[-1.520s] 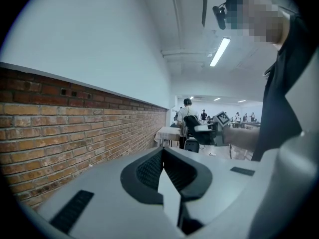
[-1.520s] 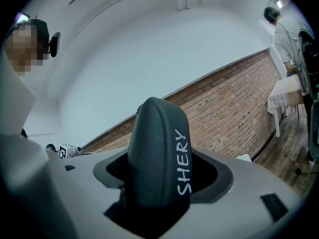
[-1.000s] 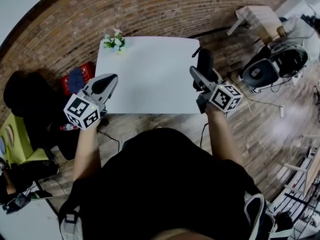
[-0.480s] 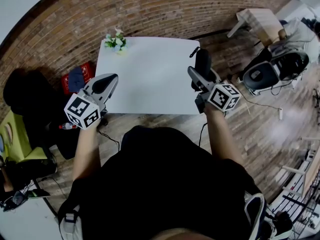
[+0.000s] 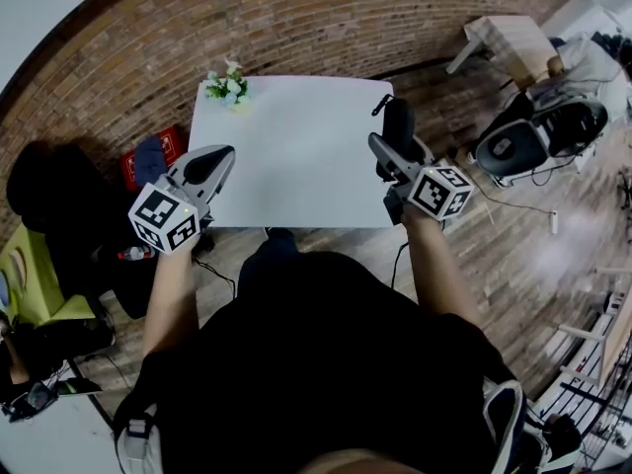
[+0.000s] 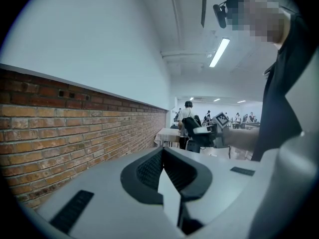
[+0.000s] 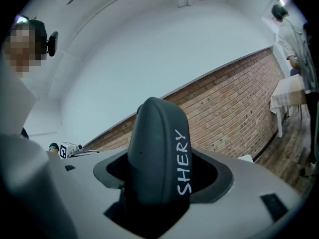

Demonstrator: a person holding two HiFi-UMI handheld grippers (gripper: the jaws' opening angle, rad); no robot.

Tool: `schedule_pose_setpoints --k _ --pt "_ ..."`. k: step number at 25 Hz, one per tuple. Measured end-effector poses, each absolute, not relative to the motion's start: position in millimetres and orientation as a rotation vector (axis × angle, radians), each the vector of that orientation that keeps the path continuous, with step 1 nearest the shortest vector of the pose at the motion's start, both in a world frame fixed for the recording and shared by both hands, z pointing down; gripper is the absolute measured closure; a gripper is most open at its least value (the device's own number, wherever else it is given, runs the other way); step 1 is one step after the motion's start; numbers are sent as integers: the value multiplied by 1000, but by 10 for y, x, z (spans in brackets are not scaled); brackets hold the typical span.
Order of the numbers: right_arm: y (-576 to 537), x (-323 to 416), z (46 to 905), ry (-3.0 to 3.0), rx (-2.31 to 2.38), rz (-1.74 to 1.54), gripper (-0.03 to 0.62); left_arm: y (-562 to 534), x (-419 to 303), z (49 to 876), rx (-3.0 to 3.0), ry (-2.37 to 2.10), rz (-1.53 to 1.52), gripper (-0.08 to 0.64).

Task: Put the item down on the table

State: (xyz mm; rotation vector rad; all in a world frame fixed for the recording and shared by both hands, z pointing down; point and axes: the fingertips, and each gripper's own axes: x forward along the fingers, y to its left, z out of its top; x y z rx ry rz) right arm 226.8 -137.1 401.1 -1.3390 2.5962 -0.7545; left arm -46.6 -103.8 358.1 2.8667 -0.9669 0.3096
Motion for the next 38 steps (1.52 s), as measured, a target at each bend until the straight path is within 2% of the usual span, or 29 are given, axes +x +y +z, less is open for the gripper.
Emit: schedule_pose_setpoints --k 38 --pt "-2432 2030 4058 2564 -1403 -761 250 -2178 -722 3799 2847 -893 330 549"
